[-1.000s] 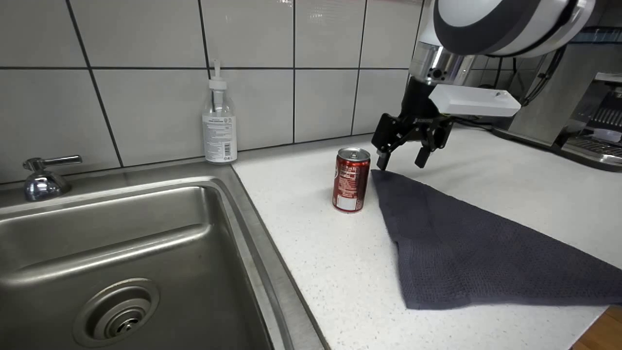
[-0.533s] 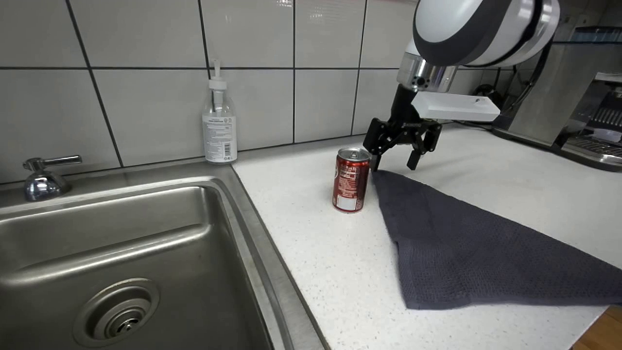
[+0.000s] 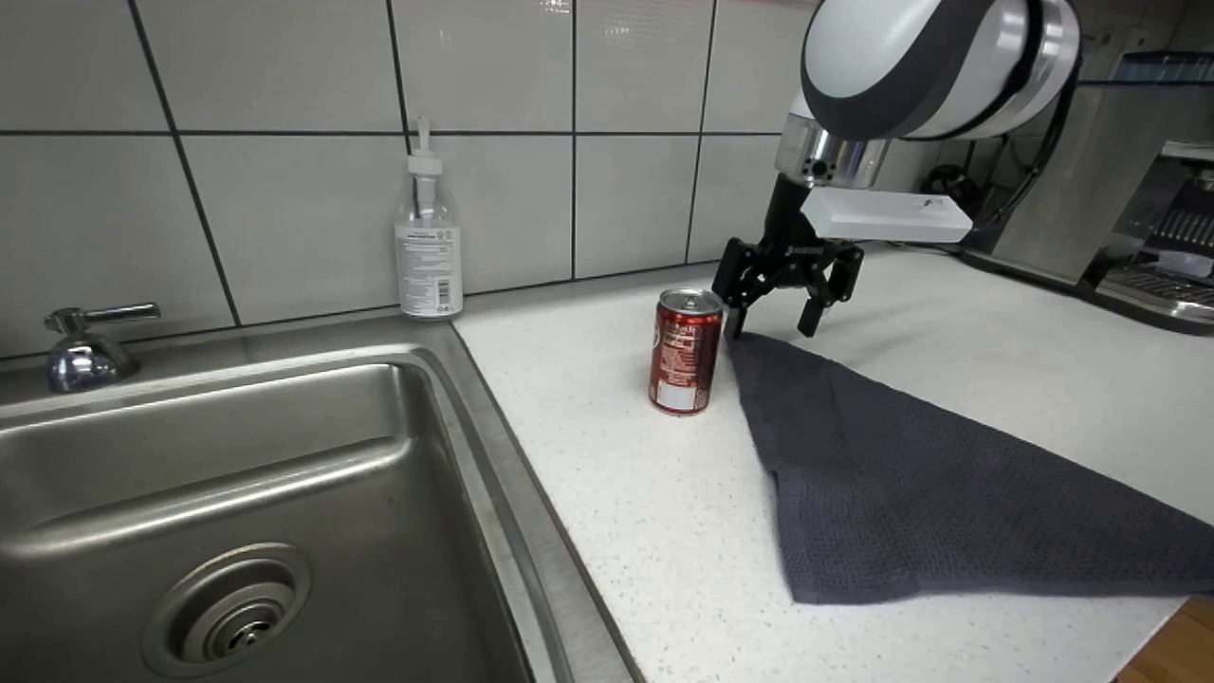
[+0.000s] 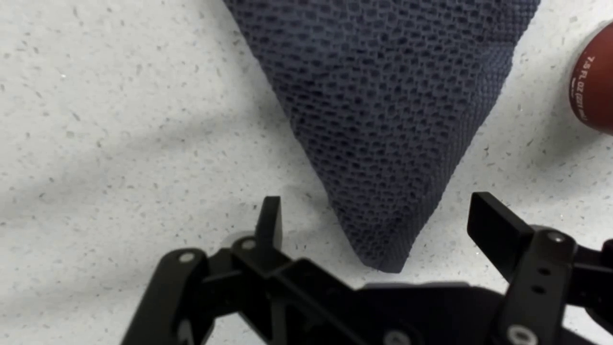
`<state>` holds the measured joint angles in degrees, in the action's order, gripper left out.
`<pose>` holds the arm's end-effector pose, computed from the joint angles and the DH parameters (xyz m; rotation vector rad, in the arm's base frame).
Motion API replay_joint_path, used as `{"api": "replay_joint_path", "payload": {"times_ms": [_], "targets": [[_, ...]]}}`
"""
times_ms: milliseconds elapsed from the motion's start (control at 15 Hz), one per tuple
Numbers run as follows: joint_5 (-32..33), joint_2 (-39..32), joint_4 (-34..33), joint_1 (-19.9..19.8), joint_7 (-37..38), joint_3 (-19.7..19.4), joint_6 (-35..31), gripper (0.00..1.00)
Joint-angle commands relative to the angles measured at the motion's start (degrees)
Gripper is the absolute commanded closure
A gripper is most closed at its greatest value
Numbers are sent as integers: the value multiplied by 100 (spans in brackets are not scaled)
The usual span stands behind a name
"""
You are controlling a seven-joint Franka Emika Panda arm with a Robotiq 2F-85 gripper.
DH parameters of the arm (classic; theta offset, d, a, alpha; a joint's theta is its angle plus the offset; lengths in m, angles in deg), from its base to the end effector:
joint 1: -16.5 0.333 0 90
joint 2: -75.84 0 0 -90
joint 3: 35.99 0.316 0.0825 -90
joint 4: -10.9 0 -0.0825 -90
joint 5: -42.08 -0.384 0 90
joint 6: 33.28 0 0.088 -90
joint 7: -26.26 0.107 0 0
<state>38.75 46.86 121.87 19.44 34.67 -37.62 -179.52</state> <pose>0.6345 0.0146 0.2320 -3.0958 0.2578 -0.1679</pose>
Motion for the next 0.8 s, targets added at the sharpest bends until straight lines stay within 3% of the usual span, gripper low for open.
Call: {"api": "replay_joint_path", "payload": {"times_ms": [0, 733], "targets": [[98, -59, -203, 41, 169, -52, 262, 0], [127, -159, -257, 56, 203, -98, 238, 0]]}}
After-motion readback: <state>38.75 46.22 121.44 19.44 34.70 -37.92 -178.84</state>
